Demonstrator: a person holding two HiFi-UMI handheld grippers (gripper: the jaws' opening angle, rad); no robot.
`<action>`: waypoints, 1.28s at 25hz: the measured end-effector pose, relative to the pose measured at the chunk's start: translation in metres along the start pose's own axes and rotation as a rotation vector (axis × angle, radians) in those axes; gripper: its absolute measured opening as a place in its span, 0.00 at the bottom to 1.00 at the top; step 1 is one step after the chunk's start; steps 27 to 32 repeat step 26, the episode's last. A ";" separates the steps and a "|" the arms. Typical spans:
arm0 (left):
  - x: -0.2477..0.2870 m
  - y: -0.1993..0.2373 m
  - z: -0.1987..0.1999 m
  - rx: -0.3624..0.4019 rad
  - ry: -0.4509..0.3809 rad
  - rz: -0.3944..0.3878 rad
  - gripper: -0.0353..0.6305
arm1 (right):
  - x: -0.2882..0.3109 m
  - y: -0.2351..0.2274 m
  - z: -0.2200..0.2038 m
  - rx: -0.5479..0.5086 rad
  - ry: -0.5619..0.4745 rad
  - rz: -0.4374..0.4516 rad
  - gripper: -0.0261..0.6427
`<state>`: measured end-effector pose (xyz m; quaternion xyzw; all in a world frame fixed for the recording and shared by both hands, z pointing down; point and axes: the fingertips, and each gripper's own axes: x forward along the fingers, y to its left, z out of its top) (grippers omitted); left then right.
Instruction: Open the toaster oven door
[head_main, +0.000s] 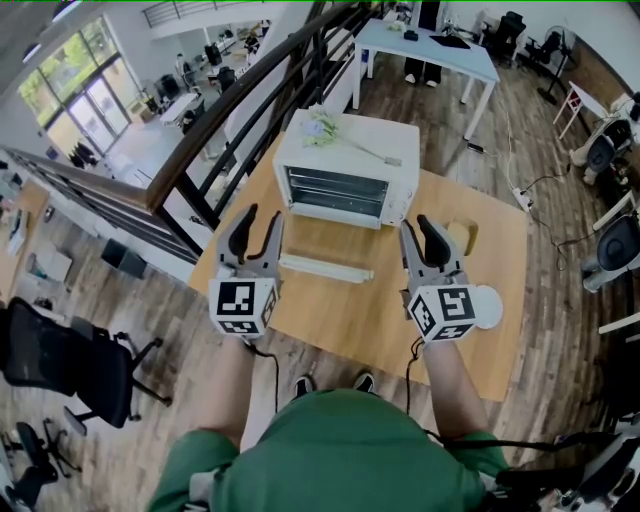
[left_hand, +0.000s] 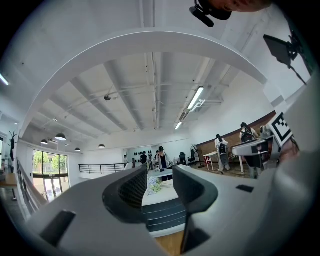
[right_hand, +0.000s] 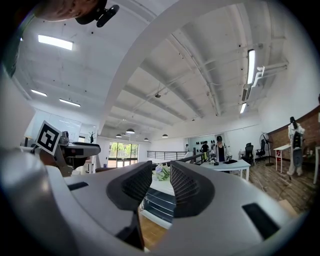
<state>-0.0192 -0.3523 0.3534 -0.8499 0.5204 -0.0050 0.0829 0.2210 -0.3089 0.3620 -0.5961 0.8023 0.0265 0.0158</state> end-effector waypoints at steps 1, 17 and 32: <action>0.001 -0.002 0.000 0.000 0.002 0.001 0.31 | 0.000 -0.001 0.000 0.001 0.000 0.003 0.23; 0.019 -0.034 -0.008 0.000 0.025 0.028 0.31 | -0.005 -0.044 -0.007 0.010 0.003 0.019 0.21; 0.039 -0.047 -0.017 0.008 0.039 0.042 0.31 | 0.005 -0.069 -0.018 0.020 0.007 0.025 0.21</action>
